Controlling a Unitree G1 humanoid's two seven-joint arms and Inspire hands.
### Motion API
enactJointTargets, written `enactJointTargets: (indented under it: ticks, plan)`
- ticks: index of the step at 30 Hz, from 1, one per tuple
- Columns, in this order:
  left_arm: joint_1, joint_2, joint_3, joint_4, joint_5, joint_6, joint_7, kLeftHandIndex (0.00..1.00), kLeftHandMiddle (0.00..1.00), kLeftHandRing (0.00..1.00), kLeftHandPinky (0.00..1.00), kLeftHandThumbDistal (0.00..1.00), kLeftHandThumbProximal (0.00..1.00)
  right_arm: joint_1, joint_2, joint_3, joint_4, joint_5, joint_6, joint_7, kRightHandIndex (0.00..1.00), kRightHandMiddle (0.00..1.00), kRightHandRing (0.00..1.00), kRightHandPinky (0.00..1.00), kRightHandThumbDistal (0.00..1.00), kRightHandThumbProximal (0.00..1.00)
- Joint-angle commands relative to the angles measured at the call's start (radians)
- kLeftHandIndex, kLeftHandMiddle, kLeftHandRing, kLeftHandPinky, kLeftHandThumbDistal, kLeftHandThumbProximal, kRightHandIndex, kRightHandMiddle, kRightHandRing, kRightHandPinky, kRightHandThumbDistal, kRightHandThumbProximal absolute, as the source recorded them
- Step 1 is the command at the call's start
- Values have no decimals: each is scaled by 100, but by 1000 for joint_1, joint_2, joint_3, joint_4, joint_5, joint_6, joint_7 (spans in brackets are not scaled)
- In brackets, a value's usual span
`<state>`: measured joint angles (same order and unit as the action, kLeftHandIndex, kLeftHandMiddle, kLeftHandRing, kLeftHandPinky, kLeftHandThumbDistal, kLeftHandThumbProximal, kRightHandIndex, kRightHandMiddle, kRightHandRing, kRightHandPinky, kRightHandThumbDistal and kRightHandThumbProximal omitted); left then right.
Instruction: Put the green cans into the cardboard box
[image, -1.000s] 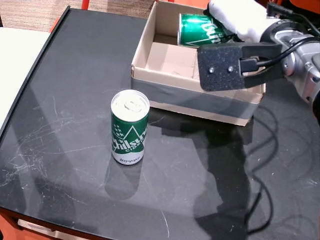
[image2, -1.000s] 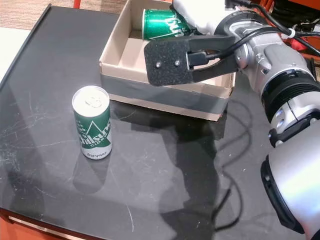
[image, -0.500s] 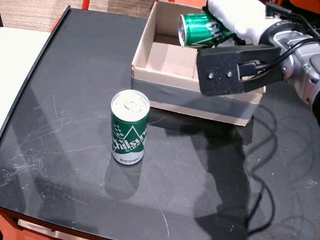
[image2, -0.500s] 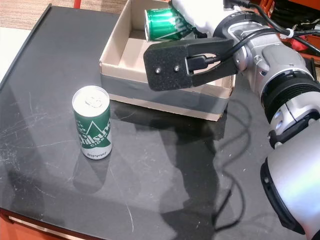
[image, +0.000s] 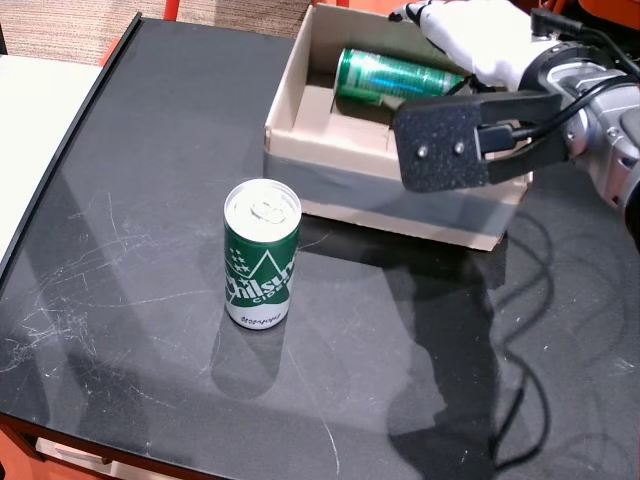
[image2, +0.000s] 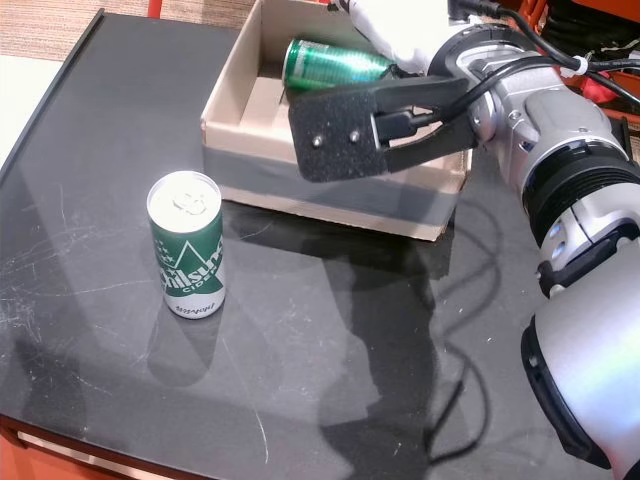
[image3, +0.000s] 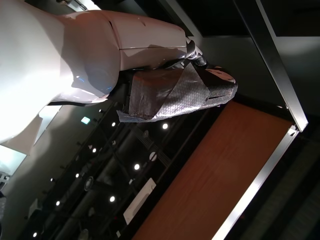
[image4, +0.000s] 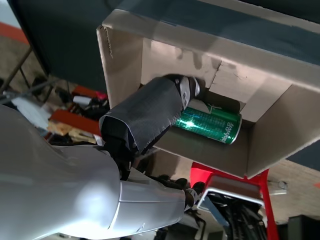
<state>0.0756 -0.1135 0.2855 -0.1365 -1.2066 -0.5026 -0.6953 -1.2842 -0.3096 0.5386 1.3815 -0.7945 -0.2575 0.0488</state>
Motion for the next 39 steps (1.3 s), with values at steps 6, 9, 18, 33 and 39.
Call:
enactJointTargets:
  ticks: [6,9,18,33,39]
  plan:
    - [28,-150,2,24,0,-13,-15,73,72,92,100,6,100,-6,-22,-110,-13,128,-40,39,80,96,100,100,100,63]
    - [29,-145,7,23,-9,-3,-16,73,72,92,100,7,100,25,-28,-252,-32,282,-156,68,75,88,96,94,100,66]
    - [36,-122,18,25,11,0,2,74,71,88,100,6,100,265,-40,-618,-310,826,-829,261,75,77,76,78,72,57]
    - [6,-54,109,89,-16,76,-57,76,75,90,100,2,95,735,-153,-783,-677,1141,-1148,297,61,63,65,70,62,67]
    - [-20,-30,175,138,-44,130,-119,77,76,91,100,2,79,919,-2,-850,-669,1123,-1299,222,61,65,68,76,68,76]
